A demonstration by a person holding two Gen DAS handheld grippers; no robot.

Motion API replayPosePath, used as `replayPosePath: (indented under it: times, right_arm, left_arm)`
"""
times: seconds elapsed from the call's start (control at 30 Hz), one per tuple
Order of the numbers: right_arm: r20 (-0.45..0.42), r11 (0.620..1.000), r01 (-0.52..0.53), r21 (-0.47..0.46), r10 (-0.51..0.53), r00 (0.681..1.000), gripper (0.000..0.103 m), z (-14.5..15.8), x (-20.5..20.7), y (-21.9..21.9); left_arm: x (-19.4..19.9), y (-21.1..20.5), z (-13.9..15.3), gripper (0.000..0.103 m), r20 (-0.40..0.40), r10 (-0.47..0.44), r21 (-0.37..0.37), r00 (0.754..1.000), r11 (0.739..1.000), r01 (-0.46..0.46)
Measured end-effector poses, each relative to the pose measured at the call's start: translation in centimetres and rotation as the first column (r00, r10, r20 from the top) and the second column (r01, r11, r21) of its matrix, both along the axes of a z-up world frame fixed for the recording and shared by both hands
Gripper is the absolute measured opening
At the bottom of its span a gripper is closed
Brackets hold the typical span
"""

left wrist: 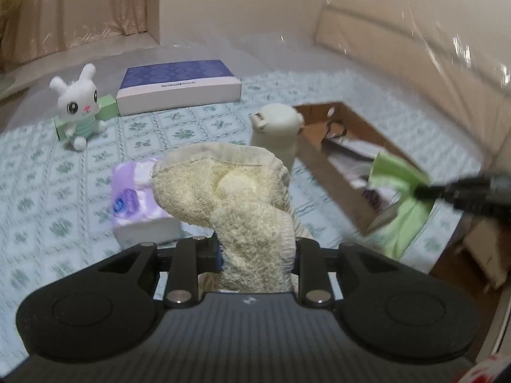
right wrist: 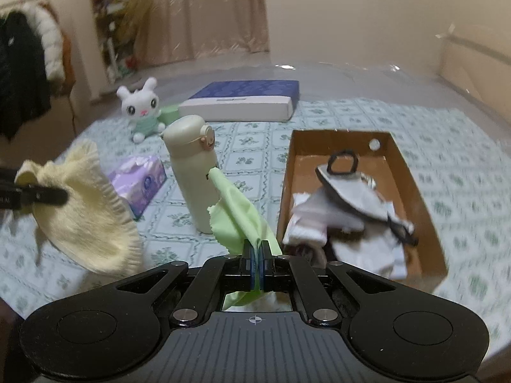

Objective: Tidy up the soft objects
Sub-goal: 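Carry the towel in the left gripper while the right gripper carries the green cloth to the box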

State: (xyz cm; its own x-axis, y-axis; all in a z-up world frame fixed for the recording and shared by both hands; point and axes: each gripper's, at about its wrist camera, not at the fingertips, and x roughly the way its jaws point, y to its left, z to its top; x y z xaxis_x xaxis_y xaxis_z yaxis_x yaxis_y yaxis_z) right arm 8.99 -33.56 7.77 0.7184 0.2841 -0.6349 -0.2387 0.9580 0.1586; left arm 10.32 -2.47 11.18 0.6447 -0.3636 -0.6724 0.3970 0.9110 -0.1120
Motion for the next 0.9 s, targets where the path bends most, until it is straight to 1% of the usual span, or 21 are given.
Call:
replayPosePath:
  times: [0.17,0.27,0.5,0.73,0.9]
  right_arm:
    - [-0.014,0.994,0.066,0.093,-0.065,0.998,0.002,-0.5,-2.6,-0.5]
    - [-0.022,0.988,0.098,0.118,-0.096,0.995,0.002,-0.7,-3.7,-0.9]
    - [-0.029,0.978,0.16,0.136,-0.158,0.987,0.002,-1.0,-5.6,-2.4]
    - [-0.022,0.973,0.197,0.118,-0.196,0.98,0.002,-1.2,-6.7,-3.3]
    - [-0.017,0.972,0.203,0.116,-0.203,0.979,0.002,-1.3,-7.0,-3.6]
  left_arm:
    - [-2.4,-1.3,-1.0,0.023,-0.009,0.057,-0.103,0.998,0.993,-0.057]
    - [-3.4,-2.3,-1.5,0.023,-0.014,0.078,-0.137,0.997,0.987,-0.08]
    - [-4.7,-5.0,-3.3,0.023,-0.054,0.092,-0.177,0.994,0.979,-0.1]
    - [-5.7,-7.6,-4.0,0.023,-0.051,0.092,-0.18,0.994,0.979,-0.1]
    - [-5.7,-8.7,-4.5,0.023,-0.067,0.093,-0.186,0.993,0.977,-0.104]
